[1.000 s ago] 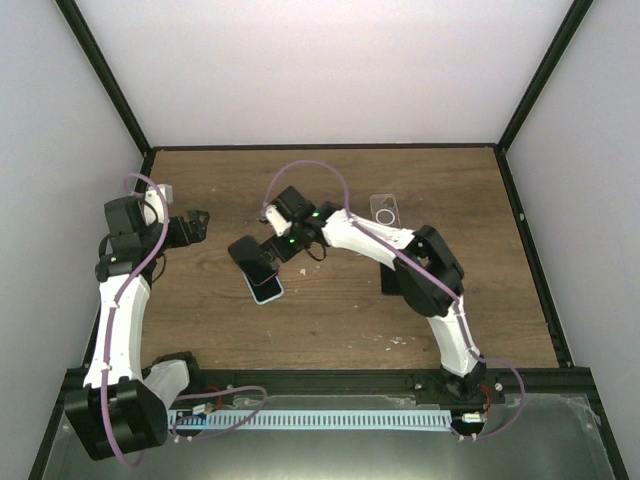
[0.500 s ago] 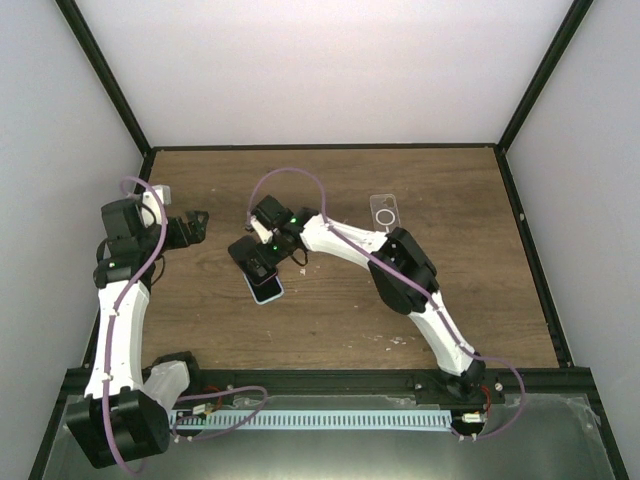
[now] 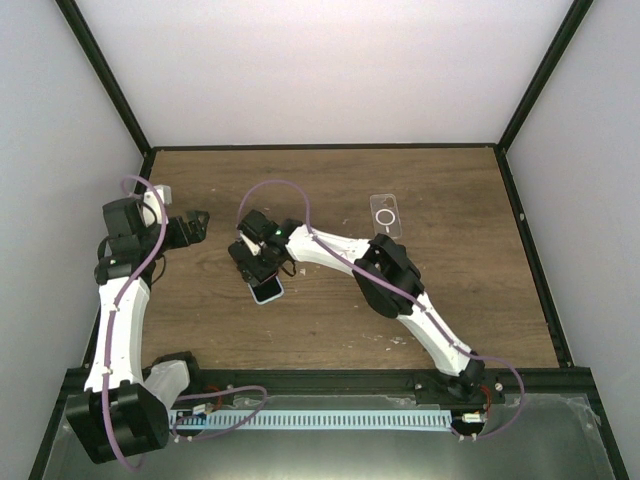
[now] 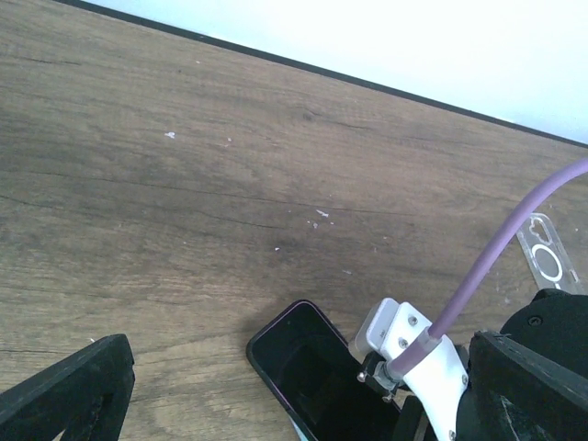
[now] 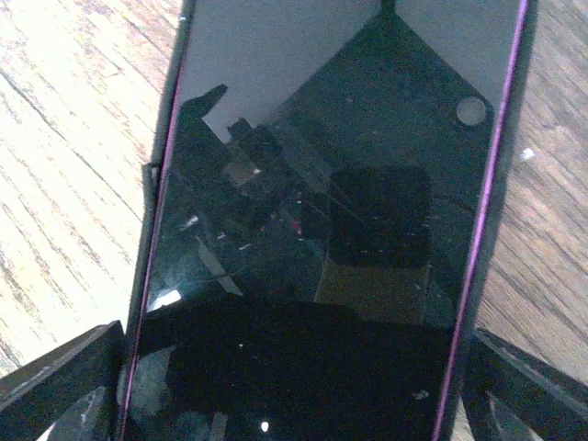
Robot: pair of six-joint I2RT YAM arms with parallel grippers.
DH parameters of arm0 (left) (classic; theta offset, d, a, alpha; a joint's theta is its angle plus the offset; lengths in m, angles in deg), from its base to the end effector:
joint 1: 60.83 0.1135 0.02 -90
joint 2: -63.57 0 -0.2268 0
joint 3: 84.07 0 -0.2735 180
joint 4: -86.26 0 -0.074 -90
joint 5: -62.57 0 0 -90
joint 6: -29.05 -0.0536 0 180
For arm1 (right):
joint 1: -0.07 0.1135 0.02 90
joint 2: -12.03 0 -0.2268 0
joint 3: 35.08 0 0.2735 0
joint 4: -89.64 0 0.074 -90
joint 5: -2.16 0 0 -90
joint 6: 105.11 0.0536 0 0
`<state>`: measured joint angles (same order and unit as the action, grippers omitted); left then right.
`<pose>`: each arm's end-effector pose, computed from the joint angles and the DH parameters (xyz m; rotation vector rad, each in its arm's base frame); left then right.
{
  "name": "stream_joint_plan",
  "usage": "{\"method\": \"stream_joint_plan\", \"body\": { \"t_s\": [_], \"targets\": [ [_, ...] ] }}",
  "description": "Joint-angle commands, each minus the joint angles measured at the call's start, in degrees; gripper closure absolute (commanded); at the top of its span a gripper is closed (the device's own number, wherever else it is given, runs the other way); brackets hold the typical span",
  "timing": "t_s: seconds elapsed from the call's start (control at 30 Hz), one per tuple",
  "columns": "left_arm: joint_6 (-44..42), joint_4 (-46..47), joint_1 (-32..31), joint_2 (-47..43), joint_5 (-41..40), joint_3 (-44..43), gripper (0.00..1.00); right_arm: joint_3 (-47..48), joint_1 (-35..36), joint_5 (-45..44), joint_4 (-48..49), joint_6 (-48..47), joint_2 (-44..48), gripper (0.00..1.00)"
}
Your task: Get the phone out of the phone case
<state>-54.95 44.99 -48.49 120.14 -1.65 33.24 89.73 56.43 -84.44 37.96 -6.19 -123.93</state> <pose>0.2658 0.0343 0.2615 -0.0898 2.1436 -0.4257 0.2797 0.4260 0.1048 -1.1211 2.5027 0.4260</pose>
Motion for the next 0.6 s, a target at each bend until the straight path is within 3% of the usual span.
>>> {"method": "stream_joint_plan", "body": {
  "t_s": [0.0,0.37,0.57],
  "targets": [
    [0.3,0.8,0.3,0.1,0.0,-0.7,0.00,2.1,0.4,-3.5,-0.9,0.9,-1.5,0.09],
    [-0.1,0.4,0.3,1.4,-0.3,-1.4,0.01,0.6,0.3,-2.3,0.4,-0.3,3.5,0.37],
    [0.0,-0.4,0.3,3.6,-0.6,-2.1,0.01,-2.8,0.1,-3.2,4.7,-2.3,8.5,0.41]
  ]
}}
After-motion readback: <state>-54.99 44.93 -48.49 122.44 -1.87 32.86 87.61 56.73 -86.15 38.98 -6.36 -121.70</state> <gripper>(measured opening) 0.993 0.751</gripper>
